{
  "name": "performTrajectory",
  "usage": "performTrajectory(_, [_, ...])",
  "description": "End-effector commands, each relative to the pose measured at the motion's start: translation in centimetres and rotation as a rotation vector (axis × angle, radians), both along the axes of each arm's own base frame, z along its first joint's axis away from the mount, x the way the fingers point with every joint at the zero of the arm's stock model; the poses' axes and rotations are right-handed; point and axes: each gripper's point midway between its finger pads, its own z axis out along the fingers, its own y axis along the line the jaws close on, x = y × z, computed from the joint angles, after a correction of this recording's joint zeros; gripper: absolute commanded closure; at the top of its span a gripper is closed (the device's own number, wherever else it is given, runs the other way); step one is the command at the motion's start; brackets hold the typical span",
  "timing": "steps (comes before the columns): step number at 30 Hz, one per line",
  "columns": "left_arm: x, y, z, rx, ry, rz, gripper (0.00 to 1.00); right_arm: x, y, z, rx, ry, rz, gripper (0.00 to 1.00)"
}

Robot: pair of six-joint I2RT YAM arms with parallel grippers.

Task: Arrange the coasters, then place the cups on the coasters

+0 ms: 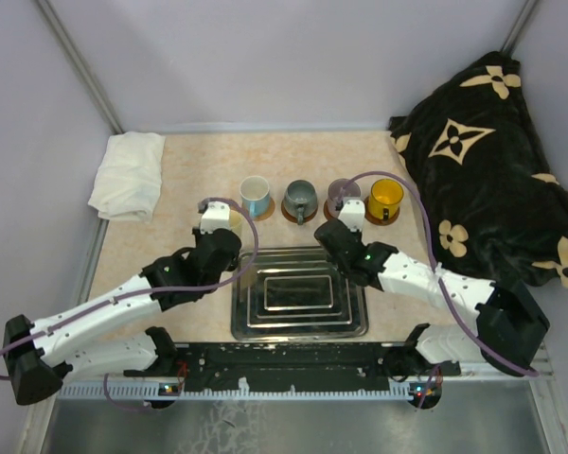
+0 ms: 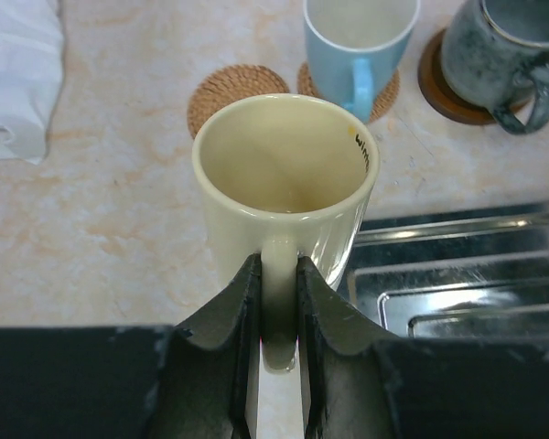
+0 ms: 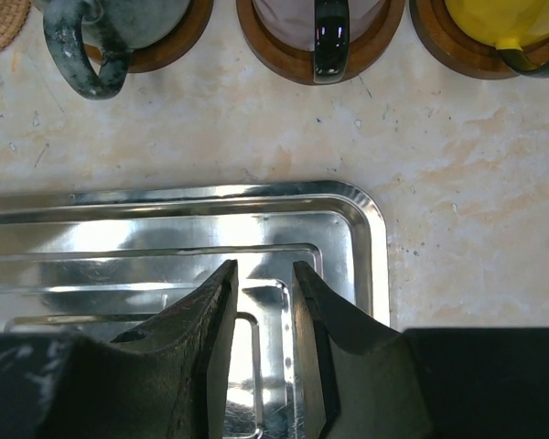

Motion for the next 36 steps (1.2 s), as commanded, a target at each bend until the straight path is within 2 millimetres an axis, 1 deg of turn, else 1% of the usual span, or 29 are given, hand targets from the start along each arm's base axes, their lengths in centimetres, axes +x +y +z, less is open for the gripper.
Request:
performTrajectory(1, [2.0,1.7,3.9,-0.052,-0.207,0.155,0.94,1.0,0.0,0.3,0.012,-0.033,-0.019,0.69])
performTrajectory(5, [2.9,2.5,3.9,-0.072,-0.264,0.225,0.94,0.9,0.0,0.0,0.006,-0.031,-0.013,0.69])
performTrajectory(8, [4.0,2.8,2.9,-0.09,-0.265,0.23,0.95,0.8,0.0,-0.2,0.003,-0.032,-0.009,0.69])
performTrajectory(12, [5.8,3.9,1.8,-0.135,-0.255,0.231,0.97,0.8,-0.3,-0.3,-0.007,-0.033,-0.009,0.69])
performTrajectory(17, [7.9,5.3,1.9,-0.158,-0.301,0.222,0.99,0.8,-0.4,-0.4,-0.012,-0.039,-0.008,0.69])
performTrajectory(20, [9.0,5.5,2.2,-0.17,-0.34,0.205,1.0,0.9,-0.3,-0.6,-0.01,-0.038,-0.005,0.69])
performTrajectory(24, [10.1,5.2,2.4,-0.183,-0.4,0.173,1.0,1.0,0.0,-0.8,-0.012,-0.036,0.001,0.69])
performTrajectory(29, [11.2,5.2,1.6,-0.165,-0.442,0.162,1.0,1.3,0.3,-1.0,-0.022,-0.036,0.016,0.69])
performTrajectory(32, [11.9,4.6,1.4,-0.171,-0.452,0.139,1.0,1.3,0.4,-1.1,-0.032,-0.036,0.023,0.69])
performTrajectory(36, [12.8,4.5,1.5,-0.174,-0.477,0.144,1.0,1.5,0.6,-1.3,-0.036,-0.03,0.029,0.69])
